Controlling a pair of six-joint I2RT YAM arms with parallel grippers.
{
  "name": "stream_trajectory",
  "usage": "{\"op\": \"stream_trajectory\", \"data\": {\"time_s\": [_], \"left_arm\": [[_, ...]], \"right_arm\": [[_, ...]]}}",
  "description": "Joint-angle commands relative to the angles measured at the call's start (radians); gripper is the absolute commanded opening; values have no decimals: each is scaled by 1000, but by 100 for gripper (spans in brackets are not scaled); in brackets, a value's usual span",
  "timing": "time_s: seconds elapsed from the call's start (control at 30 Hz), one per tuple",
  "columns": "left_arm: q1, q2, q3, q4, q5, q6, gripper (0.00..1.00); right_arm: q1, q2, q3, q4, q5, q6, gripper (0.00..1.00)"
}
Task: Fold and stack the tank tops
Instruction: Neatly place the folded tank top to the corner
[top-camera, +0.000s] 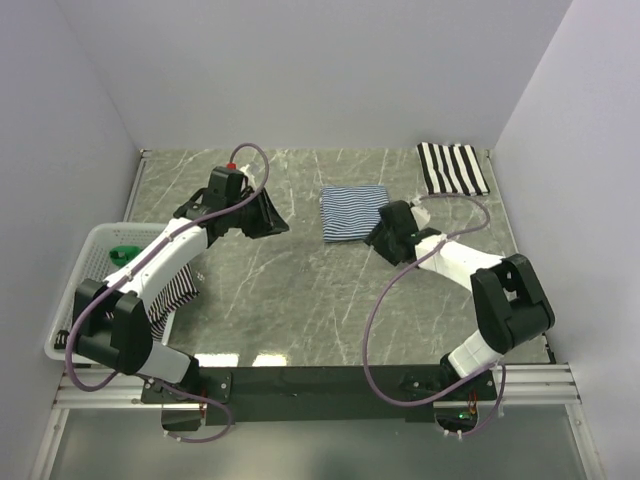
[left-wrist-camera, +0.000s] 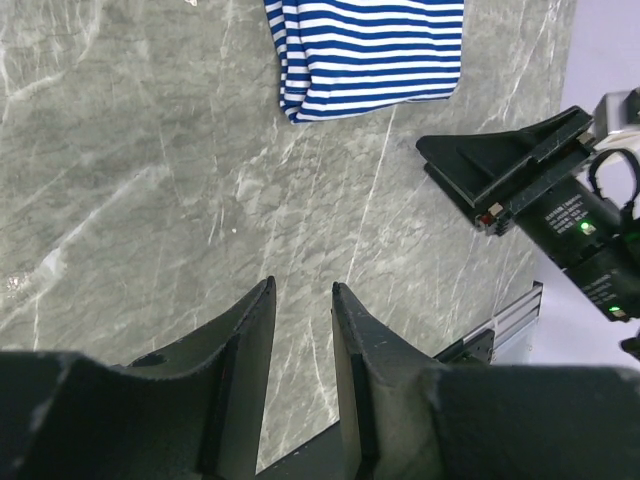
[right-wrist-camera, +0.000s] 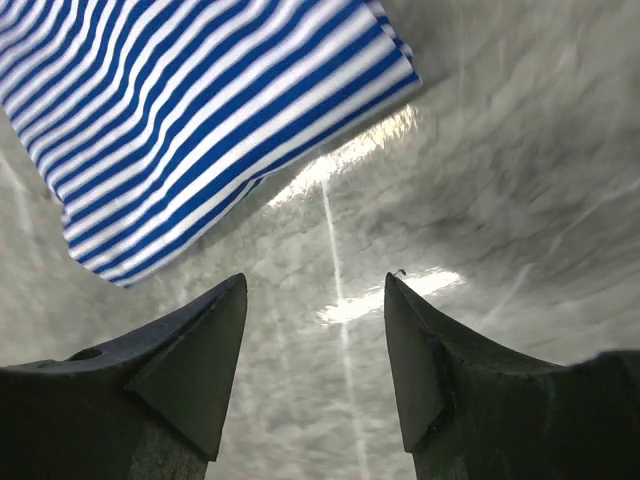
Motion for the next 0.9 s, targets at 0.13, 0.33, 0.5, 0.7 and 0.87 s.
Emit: {"op": "stream_trajectory", "data": {"time_s": [0.13,0.33,0.5,0.7,0.87], "left_arm": [[23,-67,-19,22,14,23,36],[51,-73,-44,28,27,37,36],[63,-67,-56,40,40,41,36],[72,-64,-75,46,44,46,36],[78,-70,-85,55,46,46,36]], "right_arm": [[19,-43,-103,340,47,422,68],[17,8,-135,456,48,515,69],[20,98,-161,531,47,621,69],[43,161,-155,540,62,698,69],[42,184,-120,488,110,713,69]]}}
